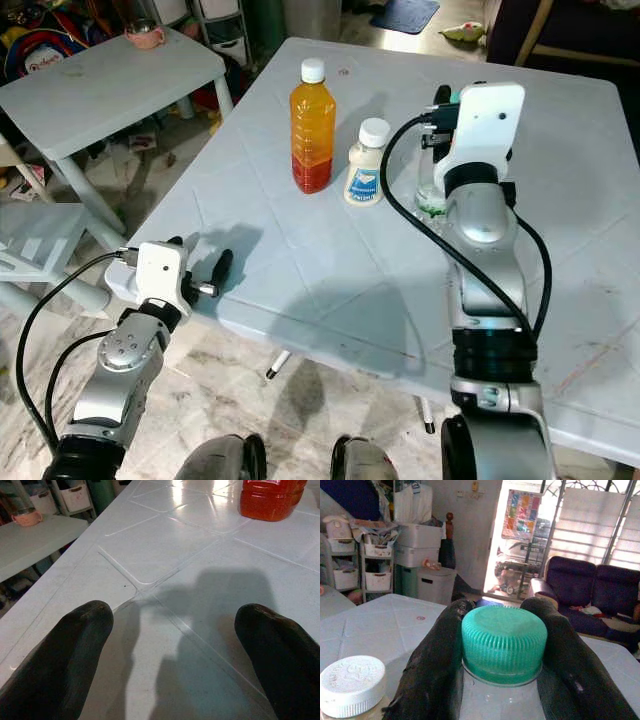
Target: Restocking fridge
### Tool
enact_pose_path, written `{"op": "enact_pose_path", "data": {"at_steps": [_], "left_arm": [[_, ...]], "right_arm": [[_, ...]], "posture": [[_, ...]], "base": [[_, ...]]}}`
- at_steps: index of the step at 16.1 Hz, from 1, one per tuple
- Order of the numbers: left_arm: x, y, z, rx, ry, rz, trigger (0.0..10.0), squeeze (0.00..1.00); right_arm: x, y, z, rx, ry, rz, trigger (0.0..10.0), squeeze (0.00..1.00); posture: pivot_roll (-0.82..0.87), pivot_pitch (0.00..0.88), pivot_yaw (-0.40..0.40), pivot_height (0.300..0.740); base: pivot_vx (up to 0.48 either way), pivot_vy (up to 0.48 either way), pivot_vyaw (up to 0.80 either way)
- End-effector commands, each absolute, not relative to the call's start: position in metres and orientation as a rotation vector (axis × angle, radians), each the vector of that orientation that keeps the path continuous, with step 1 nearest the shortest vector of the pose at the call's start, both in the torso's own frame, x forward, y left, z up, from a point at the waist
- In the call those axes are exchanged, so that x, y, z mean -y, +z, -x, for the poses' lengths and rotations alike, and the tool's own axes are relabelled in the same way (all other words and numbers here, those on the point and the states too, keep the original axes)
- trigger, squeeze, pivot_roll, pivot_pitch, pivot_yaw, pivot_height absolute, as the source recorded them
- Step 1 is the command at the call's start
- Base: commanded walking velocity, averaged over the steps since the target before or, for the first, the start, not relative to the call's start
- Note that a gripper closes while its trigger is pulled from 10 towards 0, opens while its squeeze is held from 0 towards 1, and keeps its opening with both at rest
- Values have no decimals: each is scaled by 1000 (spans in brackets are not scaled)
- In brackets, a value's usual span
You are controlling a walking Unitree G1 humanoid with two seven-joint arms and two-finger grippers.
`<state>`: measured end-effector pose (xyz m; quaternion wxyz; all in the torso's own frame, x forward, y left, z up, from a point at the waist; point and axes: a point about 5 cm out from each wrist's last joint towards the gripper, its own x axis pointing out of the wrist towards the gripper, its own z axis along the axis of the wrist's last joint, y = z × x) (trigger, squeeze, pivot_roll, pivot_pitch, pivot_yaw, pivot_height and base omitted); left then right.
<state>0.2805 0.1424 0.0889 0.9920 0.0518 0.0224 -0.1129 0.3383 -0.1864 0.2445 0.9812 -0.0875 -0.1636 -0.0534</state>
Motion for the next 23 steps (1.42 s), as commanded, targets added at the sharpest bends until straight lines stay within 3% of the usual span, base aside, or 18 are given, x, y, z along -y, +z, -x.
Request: {"op": "enact_pose_path", "data": {"at_steps": [1, 2, 3, 4, 5, 6, 9, 23], "left_arm": [[-144, 89, -280, -53, -232, -122, 10000, 0], [-143, 89, -280, -57, -231, -121, 10000, 0], [-142, 87, -280, -65, -235, -116, 10000, 0], [-140, 86, -279, -70, -241, -115, 10000, 0], [-139, 84, -278, -79, -242, -118, 10000, 0], [-139, 82, -278, -88, -232, -124, 10000, 0], [-139, 79, -279, -104, -213, -113, 10000, 0], [-137, 77, -280, -107, -197, -106, 10000, 0]], "right_arm": [[186, 221, -337, 216, -120, 186, 1569, 0], [184, 218, -335, 206, -115, 173, 2078, 0], [184, 216, -334, 194, -126, 162, 1569, 0], [183, 216, -333, 195, -122, 142, 2980, 0], [177, 218, -332, 210, -96, 122, 7059, 0], [170, 219, -330, 232, -53, 97, 10000, 0], [146, 225, -321, 307, 79, 41, 10000, 0], [144, 215, -318, 293, 97, 47, 10000, 0]], "posture": [[52, 124, 37, 740], [52, 122, 34, 740], [51, 117, 34, 740], [50, 113, 32, 740], [49, 106, 31, 740], [48, 98, 28, 740], [45, 84, 21, 740], [44, 86, 6, 740]], "base": [[0, 0, 0], [0, 0, 0], [0, 0, 0], [0, 0, 0], [0, 0, 0], [0, 0, 0], [-85, 0, 0], [-309, 0, 0]]}}
